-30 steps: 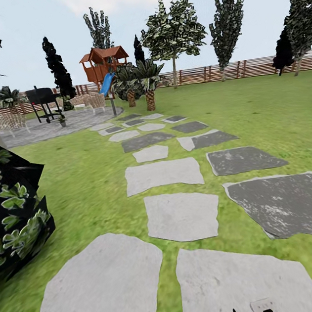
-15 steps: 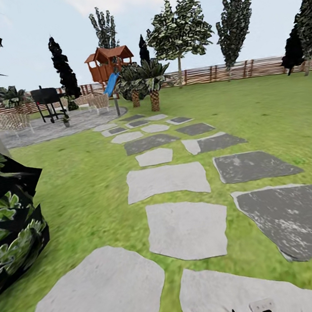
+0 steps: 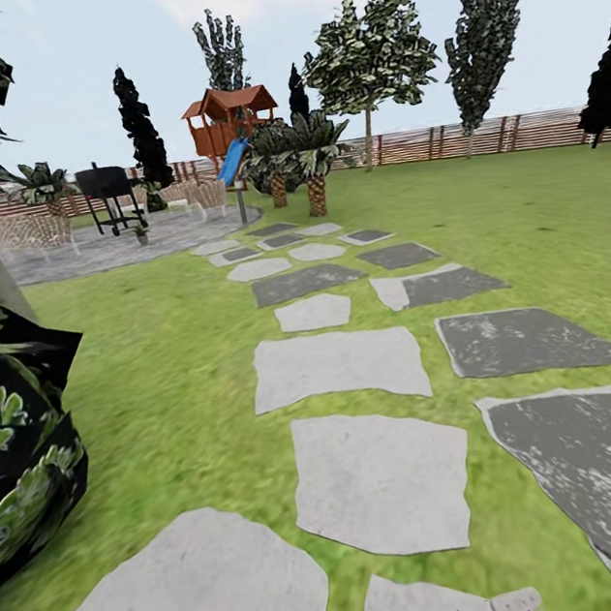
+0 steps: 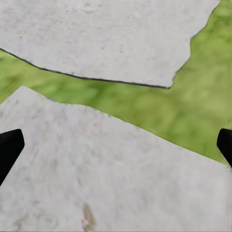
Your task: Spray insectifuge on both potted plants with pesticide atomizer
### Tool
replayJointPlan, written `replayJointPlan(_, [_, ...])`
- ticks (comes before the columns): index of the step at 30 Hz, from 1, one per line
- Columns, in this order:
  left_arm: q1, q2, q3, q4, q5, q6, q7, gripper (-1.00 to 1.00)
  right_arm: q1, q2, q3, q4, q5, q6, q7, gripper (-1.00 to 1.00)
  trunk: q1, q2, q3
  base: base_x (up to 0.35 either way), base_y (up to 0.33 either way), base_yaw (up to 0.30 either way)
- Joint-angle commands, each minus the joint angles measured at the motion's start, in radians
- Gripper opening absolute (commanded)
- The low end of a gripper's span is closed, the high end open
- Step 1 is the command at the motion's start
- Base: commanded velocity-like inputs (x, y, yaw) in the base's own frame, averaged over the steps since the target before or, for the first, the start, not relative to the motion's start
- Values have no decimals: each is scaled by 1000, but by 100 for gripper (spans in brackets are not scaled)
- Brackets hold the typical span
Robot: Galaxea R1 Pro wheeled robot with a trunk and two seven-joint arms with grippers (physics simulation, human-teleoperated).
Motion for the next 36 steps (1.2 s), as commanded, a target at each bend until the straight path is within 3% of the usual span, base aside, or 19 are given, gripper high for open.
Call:
replayJointPlan(1, [-1,0,-2,1,9,-3,0,-100,-1,0,-1,10,7,-5,0,100,0,0,-1,340,-78,2])
replayJointPlan(12, [-1,0,-2,2,9,-3,0,-100,-1,-2,-1,70,7,-108,-1,100,0,0,-1,340,-78,0])
replayJointPlan(36, [0,0,-3,2,8,-3,0,-100,-1,0,-3,72,6,-114,1,100,0,0,-1,340,-78,0])
